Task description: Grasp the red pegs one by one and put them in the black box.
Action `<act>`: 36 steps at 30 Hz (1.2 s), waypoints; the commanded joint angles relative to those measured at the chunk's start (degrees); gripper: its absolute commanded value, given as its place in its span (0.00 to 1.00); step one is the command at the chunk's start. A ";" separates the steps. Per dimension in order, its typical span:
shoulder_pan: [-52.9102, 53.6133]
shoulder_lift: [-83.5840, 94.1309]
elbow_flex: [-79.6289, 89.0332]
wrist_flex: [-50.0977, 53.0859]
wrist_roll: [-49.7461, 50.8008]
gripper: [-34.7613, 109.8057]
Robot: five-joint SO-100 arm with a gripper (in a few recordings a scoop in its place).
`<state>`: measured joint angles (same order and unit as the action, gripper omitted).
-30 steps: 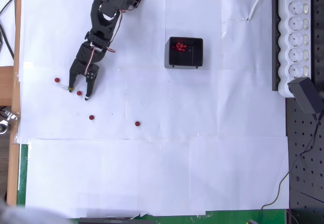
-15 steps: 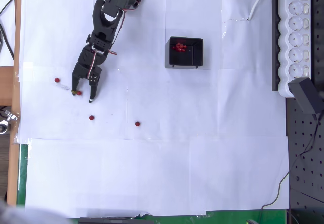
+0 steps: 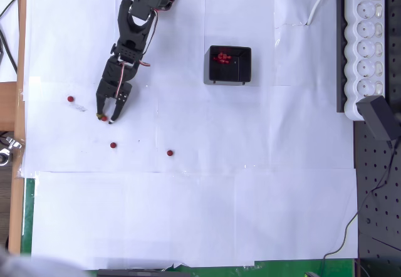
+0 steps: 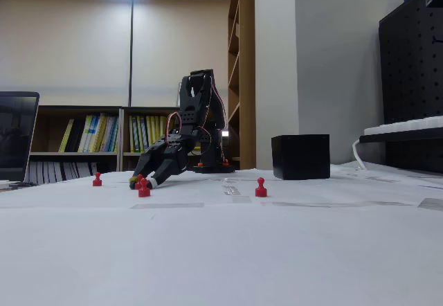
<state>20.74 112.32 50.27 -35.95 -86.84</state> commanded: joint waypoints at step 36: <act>-67.76 -23.55 51.50 120.67 -52.47 0.24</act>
<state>-45.97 85.69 98.35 87.10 -138.25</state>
